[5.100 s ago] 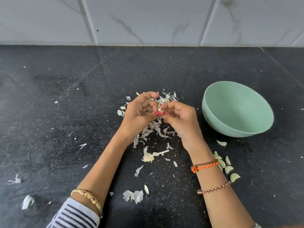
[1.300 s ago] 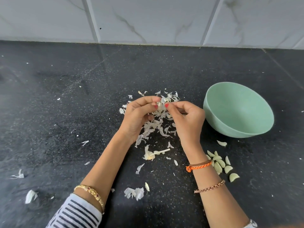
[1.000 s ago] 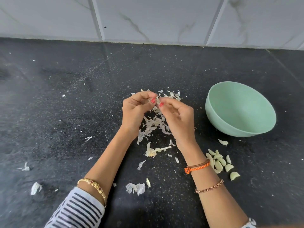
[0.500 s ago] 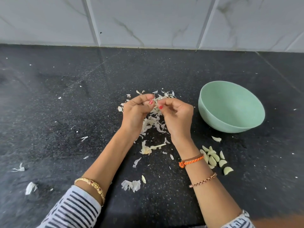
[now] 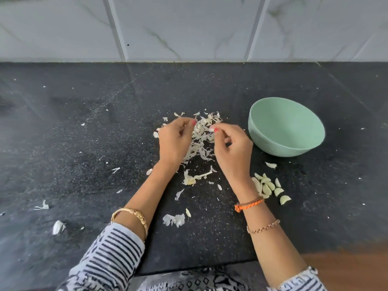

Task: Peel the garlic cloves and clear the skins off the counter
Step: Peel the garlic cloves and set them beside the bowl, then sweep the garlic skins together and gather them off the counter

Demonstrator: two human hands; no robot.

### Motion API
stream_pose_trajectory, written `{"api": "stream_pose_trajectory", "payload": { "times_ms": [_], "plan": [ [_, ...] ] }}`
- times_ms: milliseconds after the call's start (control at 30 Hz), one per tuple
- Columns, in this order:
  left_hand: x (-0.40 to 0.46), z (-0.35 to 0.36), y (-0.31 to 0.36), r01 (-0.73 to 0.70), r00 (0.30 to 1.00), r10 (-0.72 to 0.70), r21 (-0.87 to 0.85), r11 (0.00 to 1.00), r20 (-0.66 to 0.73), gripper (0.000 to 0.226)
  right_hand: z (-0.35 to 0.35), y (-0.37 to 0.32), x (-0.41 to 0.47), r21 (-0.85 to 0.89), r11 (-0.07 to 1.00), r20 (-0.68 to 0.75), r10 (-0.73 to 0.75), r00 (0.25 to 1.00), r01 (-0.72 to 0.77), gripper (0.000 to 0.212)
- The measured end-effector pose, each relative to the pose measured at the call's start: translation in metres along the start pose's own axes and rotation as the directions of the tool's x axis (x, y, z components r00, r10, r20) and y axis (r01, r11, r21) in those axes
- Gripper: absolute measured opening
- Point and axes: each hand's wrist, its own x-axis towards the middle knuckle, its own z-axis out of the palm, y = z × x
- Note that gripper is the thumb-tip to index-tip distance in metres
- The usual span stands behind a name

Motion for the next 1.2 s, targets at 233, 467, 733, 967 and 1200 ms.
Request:
{"api": "stream_pose_trajectory", "payload": {
  "times_ms": [233, 467, 733, 967, 1200],
  "plan": [
    [-0.006, 0.005, -0.007, -0.203, 0.978, 0.186, 0.23, 0.952, 0.092, 0.063, -0.041, 0.001, -0.039, -0.225, 0.973, -0.11, -0.068, 0.992, 0.042, 0.012],
    [-0.017, -0.001, -0.003, -0.381, 0.924, 0.381, 0.212, 0.9, 0.042, 0.027, -0.069, 0.013, -0.06, -0.425, 0.904, -0.171, -0.033, 0.985, -0.043, 0.008],
    [-0.03, -0.01, -0.005, -0.339, 0.941, 0.323, 0.253, 0.906, 0.102, 0.018, -0.075, 0.012, -0.069, -0.475, 0.86, -0.22, 0.09, 0.971, -0.187, 0.017],
    [-0.03, -0.01, -0.011, -0.308, 0.951, 0.301, 0.259, 0.915, 0.068, 0.02, -0.077, 0.013, -0.071, -0.374, 0.908, -0.224, 0.11, 0.968, -0.19, 0.023],
    [-0.028, -0.011, -0.013, -0.32, 0.947, 0.311, 0.266, 0.909, 0.075, 0.024, -0.078, 0.011, -0.071, -0.383, 0.909, -0.209, 0.088, 0.974, -0.165, 0.022]
  ]
}}
